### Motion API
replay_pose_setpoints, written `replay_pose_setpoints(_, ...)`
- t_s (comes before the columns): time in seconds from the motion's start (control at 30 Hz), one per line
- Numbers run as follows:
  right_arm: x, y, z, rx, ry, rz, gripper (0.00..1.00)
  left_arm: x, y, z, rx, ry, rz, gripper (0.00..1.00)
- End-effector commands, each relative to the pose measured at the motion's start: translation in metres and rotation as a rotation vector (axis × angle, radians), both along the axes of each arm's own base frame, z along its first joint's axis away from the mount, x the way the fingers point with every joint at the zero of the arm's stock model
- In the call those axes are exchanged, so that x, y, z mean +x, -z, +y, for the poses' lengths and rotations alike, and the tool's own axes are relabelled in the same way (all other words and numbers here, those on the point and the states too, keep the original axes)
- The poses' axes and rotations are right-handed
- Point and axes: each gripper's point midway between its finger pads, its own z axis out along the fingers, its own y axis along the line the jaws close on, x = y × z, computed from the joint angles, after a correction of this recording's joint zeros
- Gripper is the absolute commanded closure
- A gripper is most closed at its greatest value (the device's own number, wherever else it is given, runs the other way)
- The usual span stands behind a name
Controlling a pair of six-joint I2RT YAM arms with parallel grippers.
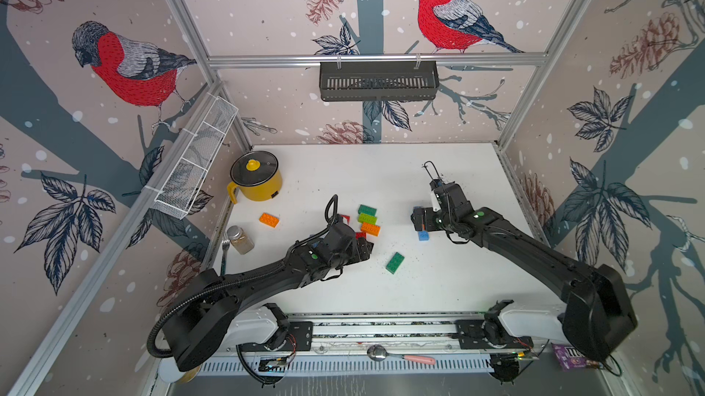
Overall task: Assemble a small pinwheel with lego
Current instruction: Pick up the lego brick from the center of the board.
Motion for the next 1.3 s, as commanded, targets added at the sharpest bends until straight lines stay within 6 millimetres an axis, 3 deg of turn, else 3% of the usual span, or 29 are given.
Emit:
replay_pose_setpoints(0.0, 0.0, -0.004, 0.008, 0.038, -0.041, -0.032, 0.01, -0.008, 0.009, 0.033, 0.067, -0.157, 0.041, 0.03)
replay_pose_setpoints(0.13, -0.001, 0.0, 0.013, 0.05, -0.06, -0.032, 0.01, -0.023, 0.025, 0.056, 0.05, -0.251, 0.082, 0.03)
replay_pose_setpoints(0.37, -0.003, -0.007, 0.023, 0.082, -0.089, -0.05, 0.01, -0.014, 0.043, 0.079, 0.168, -0.446, 0.125, 0.03)
replay_pose_setpoints(0.5, -0.006, -0.009, 0.029, 0.096, -0.11, -0.051, 0.01, -0.002, 0.052, 0.069, 0.179, -0.46, 0.125, 0.1)
replay_pose_setpoints(0.73, -0.012, -0.02, 0.031, 0.128, -0.129, -0.078, 0.01, -0.001, 0.072, 0.086, 0.421, -0.572, 0.199, 0.21)
replay_pose_setpoints(0.87, -0.013, -0.023, 0.029, 0.132, -0.127, -0.089, 0.01, -0.014, 0.086, 0.088, 0.526, -0.559, 0.235, 0.27)
replay_pose_setpoints(1.0, -0.014, -0.027, 0.03, 0.145, -0.13, -0.101, 0.01, -0.029, 0.087, 0.095, 0.587, -0.547, 0.239, 0.37)
replay_pose_setpoints(1.1, -0.015, -0.027, 0.032, 0.151, -0.138, -0.098, 0.01, -0.033, 0.083, 0.094, 0.574, -0.513, 0.217, 0.39)
replay_pose_setpoints(1.27, -0.016, -0.027, 0.034, 0.152, -0.145, -0.095, 0.01, -0.034, 0.088, 0.072, 0.465, -0.397, 0.221, 0.45)
